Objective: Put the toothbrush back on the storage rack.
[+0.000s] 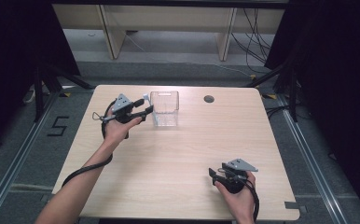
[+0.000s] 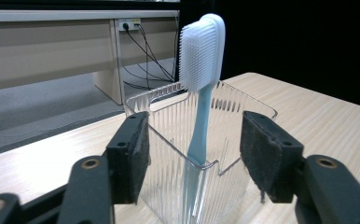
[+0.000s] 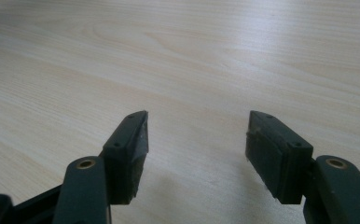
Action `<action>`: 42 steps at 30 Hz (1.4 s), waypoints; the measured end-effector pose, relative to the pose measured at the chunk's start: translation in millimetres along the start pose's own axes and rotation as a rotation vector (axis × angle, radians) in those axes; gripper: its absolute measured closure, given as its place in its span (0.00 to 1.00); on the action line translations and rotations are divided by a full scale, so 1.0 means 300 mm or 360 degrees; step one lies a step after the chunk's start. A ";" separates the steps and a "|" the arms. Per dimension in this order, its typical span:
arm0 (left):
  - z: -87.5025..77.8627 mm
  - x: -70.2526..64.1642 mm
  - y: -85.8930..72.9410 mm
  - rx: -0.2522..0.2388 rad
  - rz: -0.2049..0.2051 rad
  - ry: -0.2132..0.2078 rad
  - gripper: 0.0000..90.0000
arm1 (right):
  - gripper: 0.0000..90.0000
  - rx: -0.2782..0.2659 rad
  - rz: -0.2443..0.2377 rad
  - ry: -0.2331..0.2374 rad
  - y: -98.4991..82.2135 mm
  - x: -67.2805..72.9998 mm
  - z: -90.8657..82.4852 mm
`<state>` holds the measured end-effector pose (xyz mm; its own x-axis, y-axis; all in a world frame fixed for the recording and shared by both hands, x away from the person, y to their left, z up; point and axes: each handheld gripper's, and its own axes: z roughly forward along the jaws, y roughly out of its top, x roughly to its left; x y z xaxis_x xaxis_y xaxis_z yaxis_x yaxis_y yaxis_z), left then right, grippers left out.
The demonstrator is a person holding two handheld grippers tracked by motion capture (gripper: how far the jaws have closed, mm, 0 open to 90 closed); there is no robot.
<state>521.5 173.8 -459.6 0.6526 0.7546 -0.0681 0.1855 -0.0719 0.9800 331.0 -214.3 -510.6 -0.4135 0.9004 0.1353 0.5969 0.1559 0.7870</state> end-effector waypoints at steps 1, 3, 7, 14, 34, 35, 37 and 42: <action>-0.002 0.000 0.000 0.0000 0.0002 0.0003 0.45 | 0.44 0.0000 -0.0003 -0.0003 0.000 0.000 0.001; -0.007 0.000 0.001 0.0010 -0.0001 0.0016 0.43 | 0.44 0.0006 0.0003 0.0000 0.000 0.002 0.000; -0.020 -0.001 -0.002 0.0039 -0.0006 0.0032 0.40 | 0.44 0.0005 0.0008 0.0004 0.000 0.003 0.000; -0.051 -0.007 -0.002 0.0089 0.0004 0.0046 0.36 | 0.44 -0.0023 0.0002 0.0012 0.000 0.001 0.002; -0.180 -0.010 -0.043 0.0183 0.0012 0.0073 0.33 | 0.44 -0.0015 0.0002 0.0001 0.001 0.005 0.004; -0.187 -0.011 -0.045 0.0184 0.0006 0.0080 0.33 | 0.44 -0.0012 -0.0002 0.0000 0.002 0.005 0.003; -0.205 -0.012 -0.050 0.0181 -0.0003 0.0084 0.33 | 0.44 -0.0018 -0.0003 -0.0001 0.002 0.005 0.003; -0.246 -0.022 -0.071 0.0174 -0.0034 0.0081 0.33 | 0.44 -0.0007 -0.0004 -0.0011 0.003 0.004 -0.002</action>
<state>459.2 218.5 -466.2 0.6100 0.7887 -0.0763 0.2796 -0.1241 0.9521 330.6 -213.4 -509.2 -0.4102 0.9028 0.1289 0.5928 0.1565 0.7900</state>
